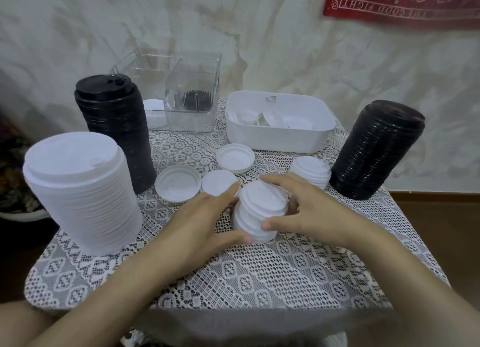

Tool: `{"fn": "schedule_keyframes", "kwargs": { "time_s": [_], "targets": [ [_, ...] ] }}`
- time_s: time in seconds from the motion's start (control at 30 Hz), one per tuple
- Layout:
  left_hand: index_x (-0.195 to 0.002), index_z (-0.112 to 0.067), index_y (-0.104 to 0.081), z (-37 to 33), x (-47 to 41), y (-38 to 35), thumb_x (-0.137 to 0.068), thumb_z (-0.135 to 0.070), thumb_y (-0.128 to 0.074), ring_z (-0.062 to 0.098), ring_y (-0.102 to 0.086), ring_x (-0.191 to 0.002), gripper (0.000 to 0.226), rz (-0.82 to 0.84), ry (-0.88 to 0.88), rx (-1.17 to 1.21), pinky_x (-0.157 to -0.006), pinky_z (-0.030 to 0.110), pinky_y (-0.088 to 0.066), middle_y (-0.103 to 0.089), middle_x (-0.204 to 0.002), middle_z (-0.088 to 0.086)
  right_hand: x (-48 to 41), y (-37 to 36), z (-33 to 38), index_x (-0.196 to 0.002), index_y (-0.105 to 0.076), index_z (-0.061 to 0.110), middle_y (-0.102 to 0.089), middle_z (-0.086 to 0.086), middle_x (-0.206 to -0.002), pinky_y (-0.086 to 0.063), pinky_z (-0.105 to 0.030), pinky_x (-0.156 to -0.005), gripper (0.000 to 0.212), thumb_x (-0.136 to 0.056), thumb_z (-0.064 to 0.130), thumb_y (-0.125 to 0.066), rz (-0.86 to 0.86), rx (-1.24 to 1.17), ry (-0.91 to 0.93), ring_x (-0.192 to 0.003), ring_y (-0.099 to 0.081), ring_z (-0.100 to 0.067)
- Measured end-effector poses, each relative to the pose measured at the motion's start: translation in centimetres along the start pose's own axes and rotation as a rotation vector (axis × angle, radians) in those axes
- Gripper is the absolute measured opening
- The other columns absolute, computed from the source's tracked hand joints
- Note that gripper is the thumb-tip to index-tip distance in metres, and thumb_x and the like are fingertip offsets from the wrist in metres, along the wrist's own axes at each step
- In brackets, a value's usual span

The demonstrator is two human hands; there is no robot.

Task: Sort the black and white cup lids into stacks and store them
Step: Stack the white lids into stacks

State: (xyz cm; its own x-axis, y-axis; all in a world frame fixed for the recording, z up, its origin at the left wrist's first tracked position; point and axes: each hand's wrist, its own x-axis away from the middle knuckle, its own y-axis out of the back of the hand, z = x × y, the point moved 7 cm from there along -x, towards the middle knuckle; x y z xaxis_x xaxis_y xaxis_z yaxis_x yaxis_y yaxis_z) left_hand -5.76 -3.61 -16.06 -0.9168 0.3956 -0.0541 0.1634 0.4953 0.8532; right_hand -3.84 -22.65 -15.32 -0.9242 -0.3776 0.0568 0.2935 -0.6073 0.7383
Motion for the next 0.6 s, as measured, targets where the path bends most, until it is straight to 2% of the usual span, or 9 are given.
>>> {"fn": "schedule_keyframes", "kwargs": {
  "time_s": [0.07,0.13,0.17,0.23,0.3,0.4,0.5,0.6],
  "targets": [
    [-0.16,-0.041,-0.028,-0.04,0.03,-0.04,-0.081,-0.071,-0.067,0.006,-0.038,-0.142,0.093,-0.03,-0.023,-0.023,-0.103,0.023,-0.035,-0.047,-0.154,-0.014,0.01,0.38,-0.42,-0.153,-0.036,0.044,-0.04,0.026,-0.145,-0.038,-0.021,-0.096,0.082,-0.085,0.043,-0.082,-0.018,-0.007,-0.012,-0.102,-0.047,0.018],
    [-0.157,-0.043,-0.034,-0.26,0.09,-0.11,-0.082,-0.071,-0.066,0.006,-0.041,-0.139,0.086,-0.053,-0.05,-0.041,-0.098,0.024,-0.035,-0.051,-0.15,-0.019,0.04,0.31,-0.67,-0.153,-0.034,0.049,-0.039,0.023,-0.15,-0.038,-0.025,-0.108,0.08,-0.087,0.042,-0.079,-0.003,-0.013,-0.011,-0.125,-0.044,0.009],
    [-0.157,-0.043,-0.034,-0.34,0.13,-0.14,-0.083,-0.071,-0.066,0.006,-0.042,-0.137,0.085,-0.062,-0.051,-0.041,-0.096,0.023,-0.034,-0.052,-0.148,-0.021,0.08,0.16,-0.7,-0.151,-0.034,0.053,-0.038,0.023,-0.151,-0.038,-0.024,-0.109,0.078,-0.088,0.041,-0.078,0.014,-0.017,-0.006,-0.13,-0.042,0.007],
    [-0.155,-0.043,-0.038,-0.39,0.12,-0.24,-0.083,-0.073,-0.061,0.004,-0.043,-0.133,0.082,-0.082,-0.051,-0.048,-0.094,0.023,-0.033,-0.054,-0.145,-0.023,0.19,-0.02,-0.65,-0.148,-0.036,0.057,-0.038,0.026,-0.149,-0.035,-0.014,-0.102,0.075,-0.088,0.041,-0.078,0.044,-0.018,-0.003,-0.131,-0.04,0.01],
    [-0.154,-0.042,-0.042,-0.34,0.05,-0.42,-0.084,-0.074,-0.058,0.003,-0.043,-0.13,0.079,-0.093,-0.058,-0.076,-0.093,0.023,-0.033,-0.056,-0.143,-0.023,0.26,-0.03,-0.64,-0.147,-0.04,0.056,-0.038,0.026,-0.147,-0.034,-0.011,-0.099,0.072,-0.088,0.041,-0.078,0.061,-0.009,-0.009,-0.131,-0.04,0.01],
    [-0.152,-0.042,-0.046,-0.15,0.01,-0.65,-0.083,-0.072,-0.063,0.001,-0.039,-0.129,0.076,-0.101,-0.053,-0.091,-0.092,0.021,-0.029,-0.055,-0.144,-0.024,0.31,0.08,-0.81,-0.149,-0.041,0.05,-0.038,0.024,-0.147,-0.033,-0.018,-0.105,0.072,-0.088,0.041,-0.078,0.054,0.029,-0.016,-0.133,-0.039,0.005],
    [-0.151,-0.043,-0.046,-0.01,0.04,-0.78,-0.082,-0.075,-0.06,0.001,-0.037,-0.127,0.077,-0.109,-0.056,-0.098,-0.092,0.021,-0.028,-0.054,-0.143,-0.024,0.4,0.02,-0.79,-0.154,-0.036,0.047,-0.036,0.026,-0.149,-0.036,-0.028,-0.113,0.082,-0.085,0.043,-0.081,0.056,0.049,-0.027,-0.132,-0.04,0.003],
    [-0.152,-0.041,-0.045,-0.08,0.07,-0.84,-0.082,-0.078,-0.056,0.003,-0.038,-0.127,0.08,-0.109,-0.058,-0.106,-0.093,0.022,-0.03,-0.054,-0.142,-0.021,0.44,-0.14,-0.54,-0.156,-0.033,0.046,-0.034,0.031,-0.151,-0.034,-0.032,-0.119,0.09,-0.082,0.045,-0.084,0.063,0.063,-0.025,-0.137,-0.037,0.004]
  ]
}}
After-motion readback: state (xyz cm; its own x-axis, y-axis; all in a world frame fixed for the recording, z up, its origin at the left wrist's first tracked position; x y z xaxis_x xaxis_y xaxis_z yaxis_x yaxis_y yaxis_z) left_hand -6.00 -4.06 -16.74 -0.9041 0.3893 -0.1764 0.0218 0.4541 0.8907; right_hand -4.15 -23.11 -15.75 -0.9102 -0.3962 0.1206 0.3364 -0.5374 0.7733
